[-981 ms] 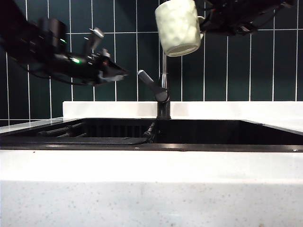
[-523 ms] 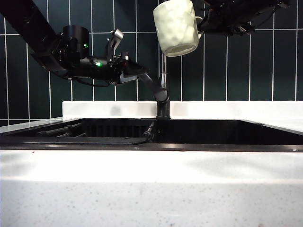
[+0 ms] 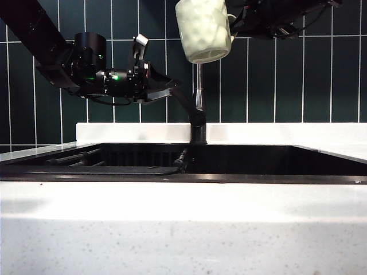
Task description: Pick up the mug next to the sink, go to the faucet to get some water, pour the water into the sink, and finally put the mug back to its place.
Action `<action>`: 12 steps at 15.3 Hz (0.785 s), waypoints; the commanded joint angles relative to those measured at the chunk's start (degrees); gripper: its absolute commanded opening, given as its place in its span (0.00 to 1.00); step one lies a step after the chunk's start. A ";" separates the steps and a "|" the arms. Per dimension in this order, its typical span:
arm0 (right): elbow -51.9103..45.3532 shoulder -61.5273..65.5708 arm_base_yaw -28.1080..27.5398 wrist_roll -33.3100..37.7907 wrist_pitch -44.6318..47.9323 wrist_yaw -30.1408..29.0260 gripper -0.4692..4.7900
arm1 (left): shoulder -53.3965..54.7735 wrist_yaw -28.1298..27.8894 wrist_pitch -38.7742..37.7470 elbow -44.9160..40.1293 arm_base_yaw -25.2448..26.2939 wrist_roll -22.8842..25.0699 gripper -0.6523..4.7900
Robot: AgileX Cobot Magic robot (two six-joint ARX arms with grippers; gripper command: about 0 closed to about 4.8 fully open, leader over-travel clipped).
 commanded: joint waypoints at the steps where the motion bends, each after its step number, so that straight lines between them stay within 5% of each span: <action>1: 1.60 -0.70 0.07 0.81 2.62 -0.11 0.09 | -0.48 4.04 1.16 0.13 -0.66 -0.79 0.50; 12: 1.73 -0.70 0.07 -0.70 1.18 -0.26 0.09 | -0.46 -6.71 -7.69 0.15 -0.63 10.75 0.51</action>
